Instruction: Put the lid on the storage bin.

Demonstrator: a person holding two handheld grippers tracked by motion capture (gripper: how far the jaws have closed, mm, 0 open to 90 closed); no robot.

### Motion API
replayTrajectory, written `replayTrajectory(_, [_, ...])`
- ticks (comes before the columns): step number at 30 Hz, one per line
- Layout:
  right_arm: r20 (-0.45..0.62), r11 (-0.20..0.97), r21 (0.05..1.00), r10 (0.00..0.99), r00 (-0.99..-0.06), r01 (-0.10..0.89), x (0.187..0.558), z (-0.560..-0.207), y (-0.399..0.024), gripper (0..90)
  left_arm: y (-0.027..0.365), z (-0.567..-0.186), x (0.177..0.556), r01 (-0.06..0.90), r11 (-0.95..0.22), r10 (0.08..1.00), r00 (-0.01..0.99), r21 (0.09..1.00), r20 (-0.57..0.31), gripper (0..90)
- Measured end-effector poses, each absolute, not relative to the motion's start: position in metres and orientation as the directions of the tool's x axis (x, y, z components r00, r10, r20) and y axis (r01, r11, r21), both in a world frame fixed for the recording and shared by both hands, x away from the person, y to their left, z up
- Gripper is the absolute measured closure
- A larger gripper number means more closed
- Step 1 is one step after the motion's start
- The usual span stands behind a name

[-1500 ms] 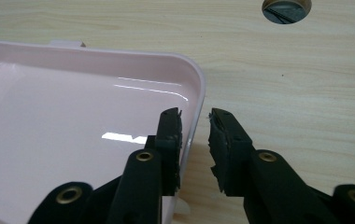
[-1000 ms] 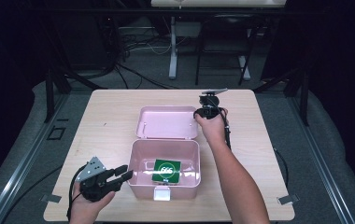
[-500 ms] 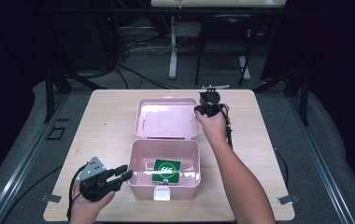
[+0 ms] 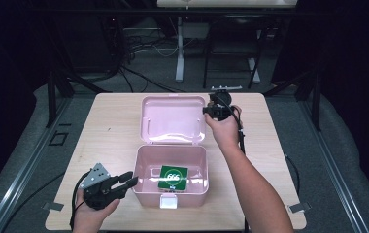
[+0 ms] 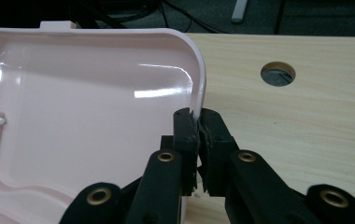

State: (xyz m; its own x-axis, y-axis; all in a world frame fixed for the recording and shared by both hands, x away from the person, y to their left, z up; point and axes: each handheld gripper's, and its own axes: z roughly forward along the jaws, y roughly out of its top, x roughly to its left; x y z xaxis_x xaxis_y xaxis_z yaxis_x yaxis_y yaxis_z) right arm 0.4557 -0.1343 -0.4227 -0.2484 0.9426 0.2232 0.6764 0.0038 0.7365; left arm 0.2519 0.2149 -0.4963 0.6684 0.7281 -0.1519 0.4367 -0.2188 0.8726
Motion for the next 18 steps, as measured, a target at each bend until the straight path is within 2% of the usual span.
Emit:
replayTrajectory(3, [0.188,0.033,0.765,0.944,-0.273,0.643,0.451,-0.418,-0.133,86.3,0.214,-0.497,0.252,0.433,-0.216,0.728,0.669,0.875,-0.152,68.4])
replayTrajectory(18, [0.167,0.043,0.828,0.933,-0.319,0.559,0.427,-0.404,-0.134,87.2,0.214,-0.497,0.252,0.431,-0.215,0.728,0.669,0.877,-0.151,68.8])
